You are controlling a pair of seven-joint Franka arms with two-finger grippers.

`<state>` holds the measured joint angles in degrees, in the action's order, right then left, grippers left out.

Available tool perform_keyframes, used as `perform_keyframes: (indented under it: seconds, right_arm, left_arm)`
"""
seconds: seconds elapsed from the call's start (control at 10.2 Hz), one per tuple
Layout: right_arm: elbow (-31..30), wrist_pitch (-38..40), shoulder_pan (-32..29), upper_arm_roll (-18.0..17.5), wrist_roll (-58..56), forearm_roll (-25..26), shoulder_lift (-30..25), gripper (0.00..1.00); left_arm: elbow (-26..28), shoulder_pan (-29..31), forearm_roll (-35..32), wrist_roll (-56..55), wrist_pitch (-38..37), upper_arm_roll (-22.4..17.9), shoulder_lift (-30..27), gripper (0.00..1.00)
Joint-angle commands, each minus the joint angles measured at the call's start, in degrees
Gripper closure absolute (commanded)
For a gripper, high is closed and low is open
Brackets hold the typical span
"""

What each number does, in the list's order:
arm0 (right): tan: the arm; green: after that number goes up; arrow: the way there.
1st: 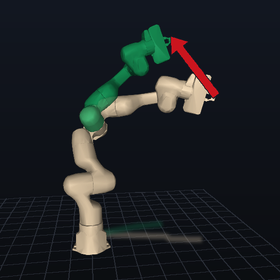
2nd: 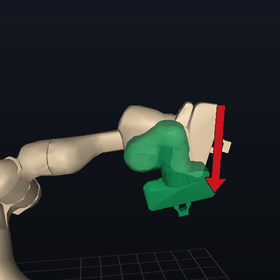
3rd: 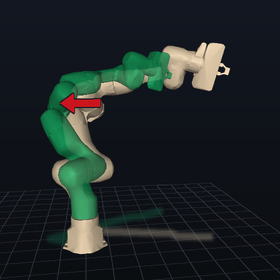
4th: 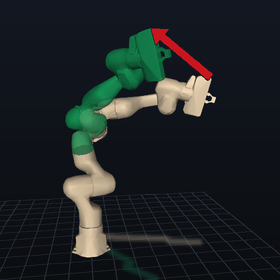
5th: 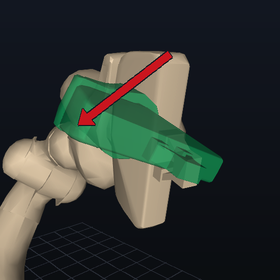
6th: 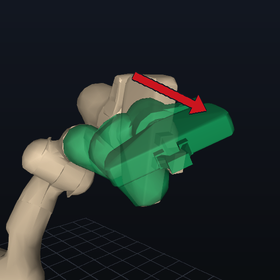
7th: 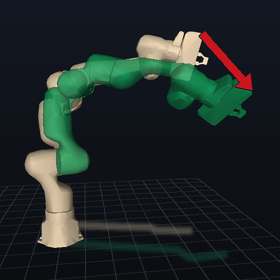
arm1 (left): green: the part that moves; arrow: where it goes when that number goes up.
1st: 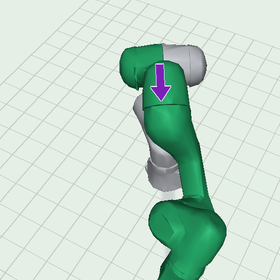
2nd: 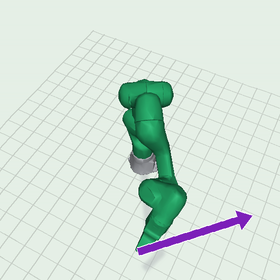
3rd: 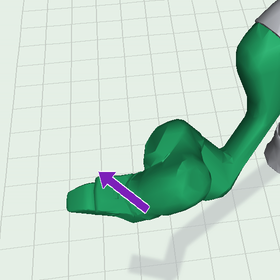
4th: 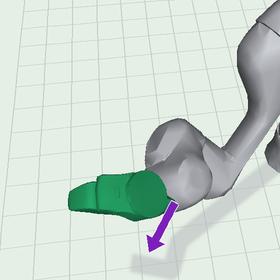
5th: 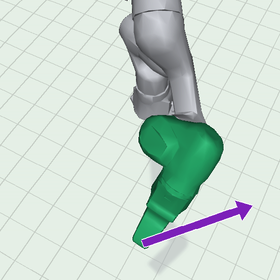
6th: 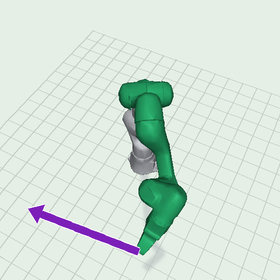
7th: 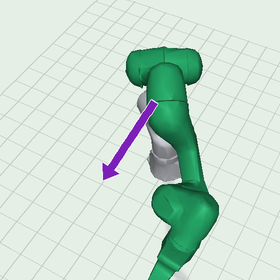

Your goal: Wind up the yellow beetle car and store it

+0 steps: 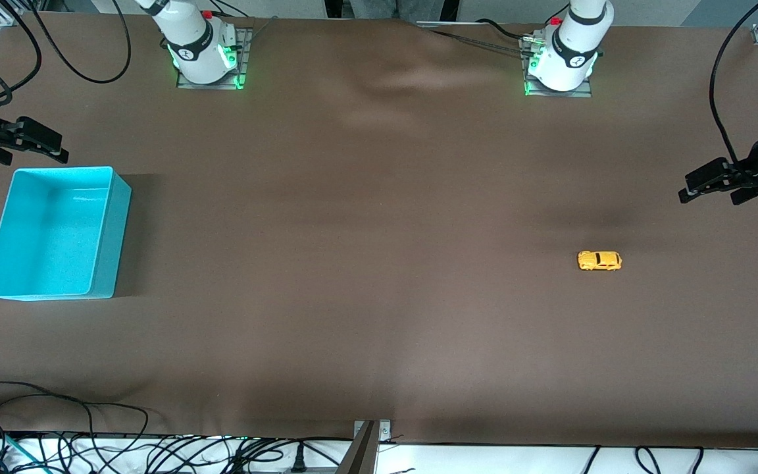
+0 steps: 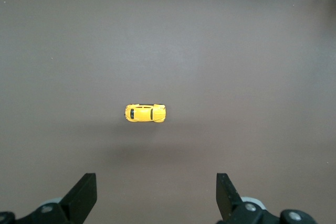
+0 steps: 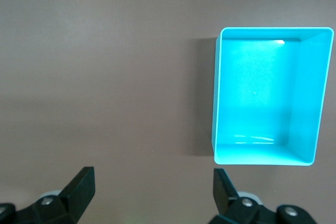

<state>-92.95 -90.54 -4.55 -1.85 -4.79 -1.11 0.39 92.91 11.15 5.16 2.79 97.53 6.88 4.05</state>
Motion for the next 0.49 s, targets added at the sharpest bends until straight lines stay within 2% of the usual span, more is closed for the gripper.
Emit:
perform_keyframes:
  seconds: [0.0,0.39]
  right_arm:
    - [0.75,0.71,0.07,-0.18,0.66,0.93,0.13,0.0]
    - [0.66,0.71,0.07,-0.18,0.66,0.93,0.13,0.0]
  left_arm:
    - [1.14,-0.25,1.0,1.52,-0.32,-0.38,-1.06,0.0]
    - [0.78,-0.17,1.0,1.52,-0.32,-0.38,-0.62,0.0]
